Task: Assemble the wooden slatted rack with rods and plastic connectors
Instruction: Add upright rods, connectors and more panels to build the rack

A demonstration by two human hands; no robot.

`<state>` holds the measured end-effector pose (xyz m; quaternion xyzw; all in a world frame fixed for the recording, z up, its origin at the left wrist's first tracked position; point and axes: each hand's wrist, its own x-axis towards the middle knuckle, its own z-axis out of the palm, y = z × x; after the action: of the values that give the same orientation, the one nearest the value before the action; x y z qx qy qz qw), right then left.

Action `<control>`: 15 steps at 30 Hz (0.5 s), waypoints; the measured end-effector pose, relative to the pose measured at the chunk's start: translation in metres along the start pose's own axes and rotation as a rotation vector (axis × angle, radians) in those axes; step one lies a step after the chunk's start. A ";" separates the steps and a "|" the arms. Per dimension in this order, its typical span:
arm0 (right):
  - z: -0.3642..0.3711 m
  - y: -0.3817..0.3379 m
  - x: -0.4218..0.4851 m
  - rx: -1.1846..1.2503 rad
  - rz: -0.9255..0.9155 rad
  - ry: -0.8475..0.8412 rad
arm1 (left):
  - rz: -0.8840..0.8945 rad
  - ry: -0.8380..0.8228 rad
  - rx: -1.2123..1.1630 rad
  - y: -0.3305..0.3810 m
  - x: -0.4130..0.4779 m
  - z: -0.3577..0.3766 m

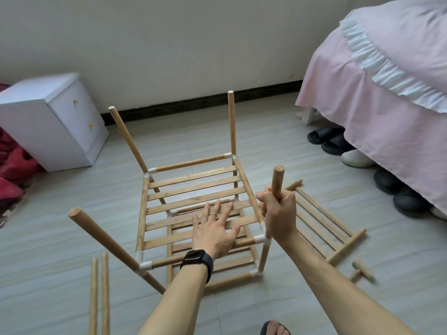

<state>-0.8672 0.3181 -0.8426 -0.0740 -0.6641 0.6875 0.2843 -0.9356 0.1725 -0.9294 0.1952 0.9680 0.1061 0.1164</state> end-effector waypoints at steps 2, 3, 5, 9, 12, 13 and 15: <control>0.003 0.002 0.005 0.005 0.002 -0.005 | -0.004 -0.004 0.001 -0.002 0.006 -0.001; 0.004 0.003 0.008 0.012 0.007 -0.003 | -0.004 -0.010 0.004 -0.003 0.009 -0.002; 0.005 0.006 0.009 0.030 0.012 -0.010 | -0.002 -0.024 0.016 -0.005 0.013 -0.002; 0.004 0.008 0.009 0.045 -0.005 -0.066 | -0.009 -0.033 0.037 -0.005 0.014 -0.002; 0.002 0.006 0.009 0.023 -0.010 -0.055 | -0.011 -0.053 0.053 0.000 0.012 -0.006; 0.002 0.005 0.009 0.010 -0.011 -0.046 | -0.009 -0.072 0.056 0.001 0.012 -0.008; 0.001 0.003 0.008 -0.026 0.001 -0.028 | 0.002 -0.144 0.081 0.001 0.013 -0.019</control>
<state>-0.8755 0.3214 -0.8436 -0.0685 -0.6768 0.6800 0.2736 -0.9516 0.1757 -0.9131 0.2078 0.9605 0.0528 0.1776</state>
